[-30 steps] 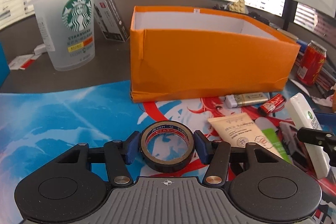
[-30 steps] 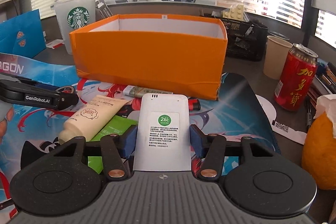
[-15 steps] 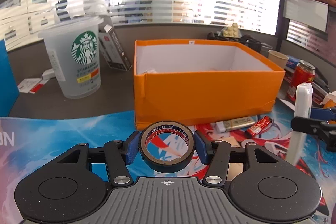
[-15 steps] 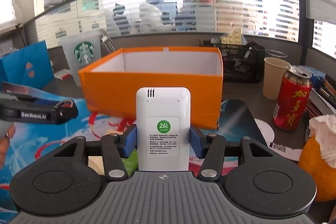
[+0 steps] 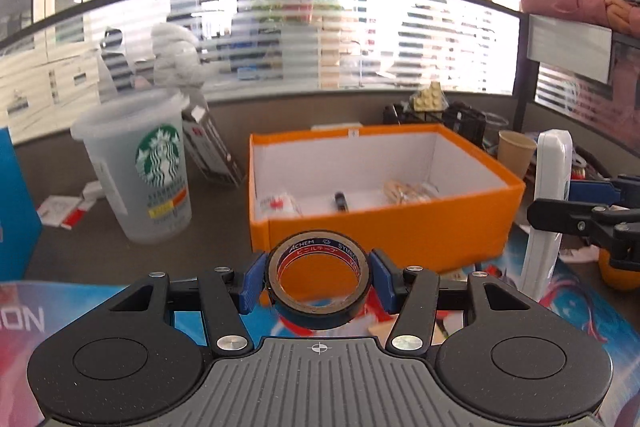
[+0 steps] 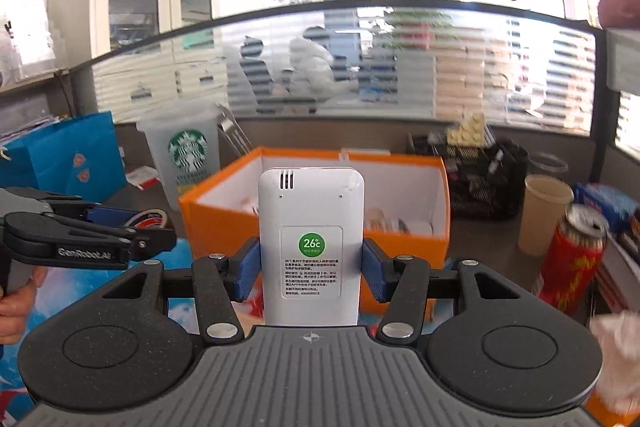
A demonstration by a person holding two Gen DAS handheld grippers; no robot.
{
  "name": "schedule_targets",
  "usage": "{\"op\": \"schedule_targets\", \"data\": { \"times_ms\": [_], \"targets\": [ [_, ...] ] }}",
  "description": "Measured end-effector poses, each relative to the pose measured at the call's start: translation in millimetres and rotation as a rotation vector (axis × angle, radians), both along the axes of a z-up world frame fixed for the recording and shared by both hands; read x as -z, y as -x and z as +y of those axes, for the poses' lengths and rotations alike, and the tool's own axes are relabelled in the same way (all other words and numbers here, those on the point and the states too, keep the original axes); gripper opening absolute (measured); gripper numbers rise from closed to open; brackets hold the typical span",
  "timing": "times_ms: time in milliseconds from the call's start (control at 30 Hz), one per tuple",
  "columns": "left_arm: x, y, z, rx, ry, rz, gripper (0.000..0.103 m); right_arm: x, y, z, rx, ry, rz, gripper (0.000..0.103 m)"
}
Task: Organize rigid objects
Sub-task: 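Lift the tape roll with the left gripper while the right gripper lifts the power bank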
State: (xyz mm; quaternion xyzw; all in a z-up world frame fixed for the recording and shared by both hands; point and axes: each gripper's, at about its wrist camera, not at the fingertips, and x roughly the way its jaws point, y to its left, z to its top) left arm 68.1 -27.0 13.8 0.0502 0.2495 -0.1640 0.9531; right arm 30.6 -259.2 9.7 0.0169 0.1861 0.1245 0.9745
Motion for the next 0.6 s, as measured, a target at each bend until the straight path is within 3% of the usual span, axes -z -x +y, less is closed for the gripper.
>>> {"op": "schedule_targets", "data": {
  "times_ms": [367,600],
  "targets": [
    [-41.7,-54.2,-19.9,-0.043,-0.028,-0.027,0.053,-56.7,-47.1,-11.5,-0.065,-0.084,-0.015,0.050],
    [-58.2,-83.4,-38.7,-0.035,-0.082,-0.041,0.053,-80.9,-83.6,-18.1,-0.061,-0.083,-0.016,0.050]
  ]
}}
